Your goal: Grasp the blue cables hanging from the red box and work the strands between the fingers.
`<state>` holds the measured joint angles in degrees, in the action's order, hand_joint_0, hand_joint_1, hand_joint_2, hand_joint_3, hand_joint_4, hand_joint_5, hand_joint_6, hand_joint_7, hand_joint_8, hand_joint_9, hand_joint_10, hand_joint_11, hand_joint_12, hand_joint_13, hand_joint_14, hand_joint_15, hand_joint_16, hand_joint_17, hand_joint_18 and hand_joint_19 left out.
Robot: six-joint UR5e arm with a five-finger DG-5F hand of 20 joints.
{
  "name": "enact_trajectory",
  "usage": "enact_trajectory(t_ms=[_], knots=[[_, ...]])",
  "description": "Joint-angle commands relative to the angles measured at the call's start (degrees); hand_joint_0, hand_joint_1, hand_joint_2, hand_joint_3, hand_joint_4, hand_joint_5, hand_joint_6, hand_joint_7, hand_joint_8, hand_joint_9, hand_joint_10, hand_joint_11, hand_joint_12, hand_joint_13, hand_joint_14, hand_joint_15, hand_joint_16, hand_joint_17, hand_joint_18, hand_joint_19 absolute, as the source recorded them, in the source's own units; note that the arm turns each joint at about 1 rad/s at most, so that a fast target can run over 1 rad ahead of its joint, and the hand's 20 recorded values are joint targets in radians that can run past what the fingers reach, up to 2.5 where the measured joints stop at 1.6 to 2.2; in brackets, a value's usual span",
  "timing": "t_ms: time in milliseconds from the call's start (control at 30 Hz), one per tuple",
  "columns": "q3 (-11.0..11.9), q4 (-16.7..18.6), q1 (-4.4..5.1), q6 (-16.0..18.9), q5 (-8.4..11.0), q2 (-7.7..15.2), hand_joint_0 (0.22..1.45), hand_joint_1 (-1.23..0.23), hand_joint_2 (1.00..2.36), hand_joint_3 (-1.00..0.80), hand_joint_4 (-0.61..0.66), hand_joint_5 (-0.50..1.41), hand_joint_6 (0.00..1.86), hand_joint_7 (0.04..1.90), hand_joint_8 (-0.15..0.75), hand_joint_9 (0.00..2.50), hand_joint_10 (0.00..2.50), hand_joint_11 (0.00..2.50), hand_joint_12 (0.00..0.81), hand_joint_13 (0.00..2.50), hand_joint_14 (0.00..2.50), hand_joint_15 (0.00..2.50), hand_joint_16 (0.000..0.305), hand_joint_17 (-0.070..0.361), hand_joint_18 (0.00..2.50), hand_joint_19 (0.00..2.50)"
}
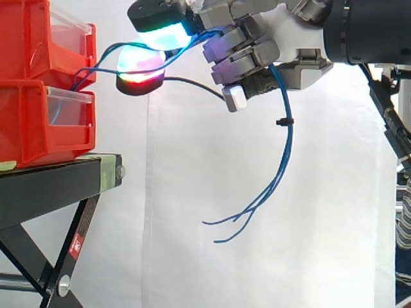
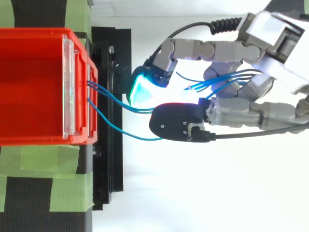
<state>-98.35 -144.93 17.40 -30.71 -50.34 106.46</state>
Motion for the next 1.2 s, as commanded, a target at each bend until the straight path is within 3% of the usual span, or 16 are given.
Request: enact_trajectory(t_ms=[0, 33, 67, 100, 133, 167, 233, 333, 467, 500, 567, 600, 700, 800, 900, 1167], knots=[[0.0, 0.0, 0.00, 0.0, -0.02, 0.1, 1.34, -0.70, 1.15, 0.39, 0.05, 0.83, 0.02, 1.30, 0.532, 1.78, 2.50, 2.50, 0.684, 1.96, 2.50, 1.71, 0.243, 0.182, 2.50, 0.60], [0.0, 0.0, -0.09, 0.0, -0.02, 0.0, 1.16, -0.72, 1.37, 0.21, 0.14, 0.77, 0.02, 1.22, 0.532, 1.78, 2.50, 2.50, 0.684, 1.96, 2.50, 1.71, 0.243, 0.182, 2.50, 0.60], [0.0, -0.1, 0.00, 0.0, -0.02, 0.0, 0.89, -0.68, 1.66, -0.04, 0.24, 0.74, 0.02, 1.14, 0.532, 1.78, 2.50, 2.50, 0.684, 1.96, 2.50, 1.71, 0.243, 0.182, 2.50, 0.60], [0.0, 0.0, 0.00, 0.0, -0.02, 0.0, 0.71, -0.63, 1.82, -0.22, 0.32, 0.70, 0.02, 1.07, 0.532, 1.78, 2.50, 2.50, 0.684, 1.96, 2.50, 1.71, 0.243, 0.182, 2.50, 0.60], [0.0, 0.0, 0.00, 0.0, -0.02, 0.1, 0.66, -0.61, 1.81, -0.31, 0.33, 0.64, 0.02, 0.98, 0.532, 1.78, 2.50, 2.50, 0.684, 1.96, 2.50, 1.71, 0.243, 0.182, 2.50, 0.60], [0.0, 0.0, 0.00, 0.0, -0.02, 0.0, 0.72, -0.64, 1.70, -0.28, 0.32, 0.63, 0.02, 0.98, 0.532, 1.78, 2.50, 2.50, 0.684, 1.96, 2.50, 1.71, 0.243, 0.182, 2.50, 0.60], [0.0, -0.1, 0.00, 0.1, -0.02, 0.0, 1.21, -0.71, 1.14, 0.20, 0.24, 0.67, 0.02, 0.98, 0.532, 1.78, 2.50, 2.50, 0.684, 1.96, 2.50, 1.71, 0.243, 0.182, 2.50, 0.60], [0.0, -0.3, 0.00, 0.5, -0.11, 0.0, 1.38, -0.70, 1.01, 0.35, 0.20, 0.74, 0.02, 1.02, 0.532, 1.78, 2.50, 2.50, 0.684, 1.96, 2.50, 1.71, 0.243, 0.182, 2.50, 0.60], [0.0, -0.3, -0.09, 0.9, -0.20, 0.1, 1.32, -0.73, 1.07, 0.25, 0.25, 0.71, 0.02, 0.98, 0.532, 1.78, 2.50, 2.50, 0.684, 1.96, 2.50, 1.71, 0.243, 0.182, 2.50, 0.60], [0.0, -0.3, -0.18, 0.9, -0.20, 0.0, 1.24, -0.74, 1.07, 0.19, 0.28, 0.68, 0.02, 0.97, 0.532, 1.78, 2.50, 2.50, 0.684, 1.96, 2.50, 1.71, 0.243, 0.182, 2.50, 0.60], [0.0, -0.3, -0.27, 0.9, -0.28, 0.0, 0.98, -0.74, 1.23, -0.10, 0.32, 0.61, 0.02, 0.97, 0.532, 1.78, 2.50, 2.50, 0.684, 1.96, 2.50, 1.71, 0.243, 0.182, 2.50, 0.60], [0.0, -0.3, -0.27, 0.9, -0.20, 0.0, 0.93, -0.74, 1.00, -0.19, 0.33, 0.52, 0.02, 0.97, 0.532, 1.78, 2.50, 2.50, 0.684, 1.96, 2.50, 1.71, 0.243, 0.182, 2.50, 0.60], [0.0, -0.3, -0.27, 0.9, -0.28, 0.0, 0.80, -0.65, 1.01, -0.56, 0.32, 0.41, 0.02, 1.01, 0.532, 1.78, 2.50, 2.50, 0.684, 1.96, 2.50, 1.71, 0.243, 0.182, 2.50, 0.60], [0.0, -0.3, -0.27, 0.9, -0.28, 0.1, 0.80, -0.68, 1.01, -0.63, 0.30, 0.39, 0.02, 1.05, 0.532, 1.78, 2.50, 2.50, 0.684, 1.96, 2.50, 1.71, 0.243, 0.182, 2.50, 0.60], [0.0, -0.3, -0.27, 0.9, -0.28, 0.1, 0.94, -0.73, 1.01, -0.51, 0.30, 0.40, 0.02, 1.11, 0.532, 1.78, 2.50, 2.50, 0.684, 1.96, 2.50, 1.71, 0.243, 0.182, 2.50, 0.60], [0.0, -0.3, -0.44, 0.9, -0.20, 0.0, 1.09, -0.71, 1.02, -0.37, 0.27, 0.45, 0.01, 1.18, 0.532, 1.78, 2.50, 2.50, 0.684, 1.96, 2.50, 1.71, 0.243, 0.182, 2.50, 0.60]])
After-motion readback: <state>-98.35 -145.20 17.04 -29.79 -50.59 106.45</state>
